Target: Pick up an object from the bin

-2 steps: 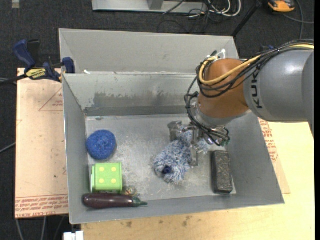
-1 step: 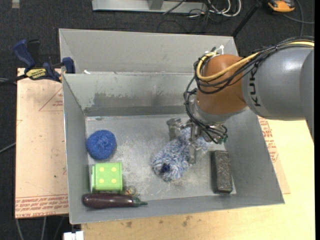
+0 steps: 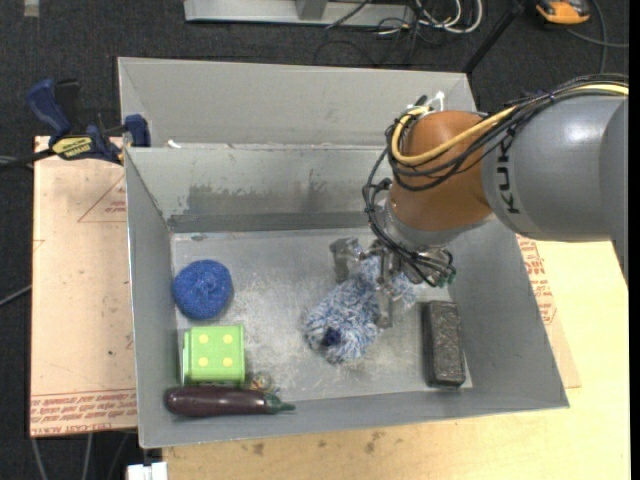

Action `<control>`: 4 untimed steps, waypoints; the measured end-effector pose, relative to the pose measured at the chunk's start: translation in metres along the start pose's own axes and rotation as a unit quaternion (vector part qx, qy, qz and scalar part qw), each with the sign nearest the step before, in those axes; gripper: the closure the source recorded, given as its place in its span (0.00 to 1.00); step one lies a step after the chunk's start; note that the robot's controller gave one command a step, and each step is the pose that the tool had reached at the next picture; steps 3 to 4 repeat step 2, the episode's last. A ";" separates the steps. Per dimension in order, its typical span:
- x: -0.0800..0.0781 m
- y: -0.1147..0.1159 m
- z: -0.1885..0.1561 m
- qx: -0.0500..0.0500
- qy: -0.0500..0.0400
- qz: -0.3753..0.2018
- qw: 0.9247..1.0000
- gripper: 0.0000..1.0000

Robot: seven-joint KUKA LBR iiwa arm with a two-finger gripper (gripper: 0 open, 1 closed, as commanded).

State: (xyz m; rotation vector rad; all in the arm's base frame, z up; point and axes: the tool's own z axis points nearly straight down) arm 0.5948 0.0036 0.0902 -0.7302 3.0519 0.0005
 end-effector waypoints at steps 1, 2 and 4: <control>-0.008 0.002 0.020 -0.001 0.001 -0.071 0.997 1.00; -0.008 0.002 0.020 -0.001 0.001 -0.071 0.997 1.00; -0.008 0.002 0.020 -0.001 0.001 -0.071 0.997 1.00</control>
Offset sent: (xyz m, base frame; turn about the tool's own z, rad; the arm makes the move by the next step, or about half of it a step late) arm 0.0000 0.0000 0.0000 0.0000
